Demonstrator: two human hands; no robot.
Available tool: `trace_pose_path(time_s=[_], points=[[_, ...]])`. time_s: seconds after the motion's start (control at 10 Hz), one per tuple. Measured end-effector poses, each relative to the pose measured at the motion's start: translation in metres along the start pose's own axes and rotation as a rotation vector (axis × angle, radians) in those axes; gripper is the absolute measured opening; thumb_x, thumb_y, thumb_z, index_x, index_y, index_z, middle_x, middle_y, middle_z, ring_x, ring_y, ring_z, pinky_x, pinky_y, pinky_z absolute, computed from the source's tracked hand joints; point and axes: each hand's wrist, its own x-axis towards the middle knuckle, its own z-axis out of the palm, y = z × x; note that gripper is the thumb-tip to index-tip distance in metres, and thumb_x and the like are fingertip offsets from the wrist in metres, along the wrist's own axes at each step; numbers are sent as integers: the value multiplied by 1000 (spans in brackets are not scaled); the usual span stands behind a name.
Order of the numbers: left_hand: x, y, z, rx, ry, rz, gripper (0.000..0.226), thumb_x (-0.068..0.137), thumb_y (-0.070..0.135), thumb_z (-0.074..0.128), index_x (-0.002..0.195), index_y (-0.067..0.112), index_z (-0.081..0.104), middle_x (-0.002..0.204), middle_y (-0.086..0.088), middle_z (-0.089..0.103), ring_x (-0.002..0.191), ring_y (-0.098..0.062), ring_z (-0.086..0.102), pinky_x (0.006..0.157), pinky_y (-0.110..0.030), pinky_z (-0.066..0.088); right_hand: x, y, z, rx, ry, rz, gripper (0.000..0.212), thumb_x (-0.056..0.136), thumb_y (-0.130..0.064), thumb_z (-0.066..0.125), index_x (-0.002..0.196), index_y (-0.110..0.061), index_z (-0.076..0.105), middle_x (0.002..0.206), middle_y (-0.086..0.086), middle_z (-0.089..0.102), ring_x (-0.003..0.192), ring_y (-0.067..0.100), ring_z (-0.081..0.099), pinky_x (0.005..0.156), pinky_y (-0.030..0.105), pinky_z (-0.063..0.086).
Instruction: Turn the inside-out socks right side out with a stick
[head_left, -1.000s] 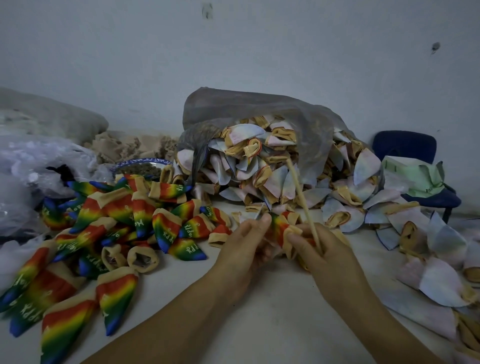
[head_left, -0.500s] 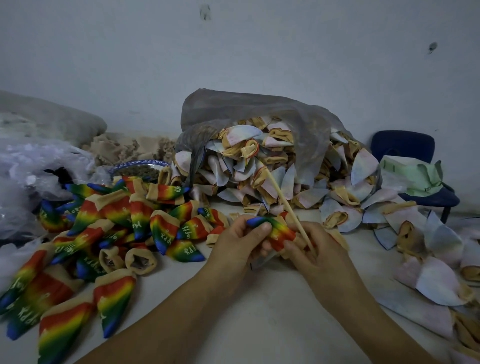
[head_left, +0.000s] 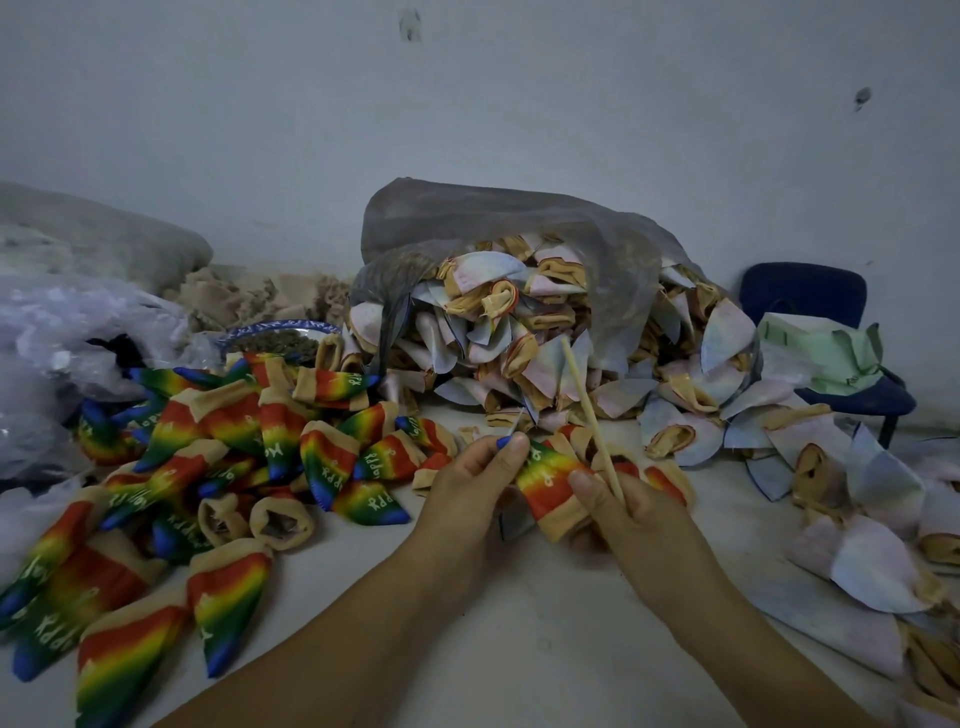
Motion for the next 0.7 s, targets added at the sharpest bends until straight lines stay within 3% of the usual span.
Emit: trace_pose_path(time_s=[0.1, 0.2, 0.3, 0.4, 0.5, 0.6, 0.7], points=[[4, -2, -7, 250, 117, 62, 17, 81, 49, 66, 84, 35, 77, 86, 7, 76, 78, -2, 71, 61, -13, 52, 4, 9, -10, -150, 105, 6, 39, 89, -54, 45, 73, -21, 58, 61, -5, 56, 53, 0, 51, 49, 9, 38], [12, 1, -22, 375, 308, 127, 29, 93, 45, 61, 81, 21, 72, 71, 9, 71, 68, -2, 64, 61, -15, 47, 17, 21, -33, -258, 310, 30, 15, 100, -25, 41, 107, -22, 54, 94, 5, 60, 64, 6, 51, 53, 22, 38], [15, 5, -29, 417, 381, 205, 40, 97, 40, 55, 61, 25, 63, 50, 16, 55, 49, 6, 51, 47, -9, 37, 23, 33, -47, -600, 355, 243, 46, 98, -11, 40, 143, -13, 33, 133, 19, 41, 89, 26, 52, 61, 32, 29], [16, 3, -30, 467, 388, 200, 42, 98, 41, 54, 59, 25, 58, 45, 15, 50, 42, 6, 46, 42, -8, 34, 18, 42, -45, -963, 216, 250, 44, 97, -19, 41, 140, -18, 37, 133, 14, 39, 114, 29, 45, 87, 33, 38], [19, 2, -32, 470, 394, 170, 45, 98, 41, 54, 55, 32, 61, 45, 16, 52, 43, 6, 48, 45, -10, 37, 14, 45, -45, -1065, 128, 222, 41, 99, -29, 35, 139, -23, 38, 132, 7, 40, 116, 23, 43, 93, 32, 40], [21, 2, -35, 432, 405, 160, 45, 98, 43, 54, 54, 37, 63, 48, 15, 55, 45, 6, 50, 55, -22, 39, 16, 34, -47, -892, 223, 115, 40, 99, -30, 41, 137, -19, 45, 136, 10, 42, 121, 25, 42, 95, 30, 36], [21, 1, -36, 422, 425, 136, 39, 97, 47, 54, 62, 37, 67, 52, 15, 60, 50, 6, 55, 61, -27, 38, 10, -1, -53, -409, 375, -85, 21, 97, -37, 46, 112, -39, 60, 119, -4, 57, 101, -2, 50, 75, 17, 38]])
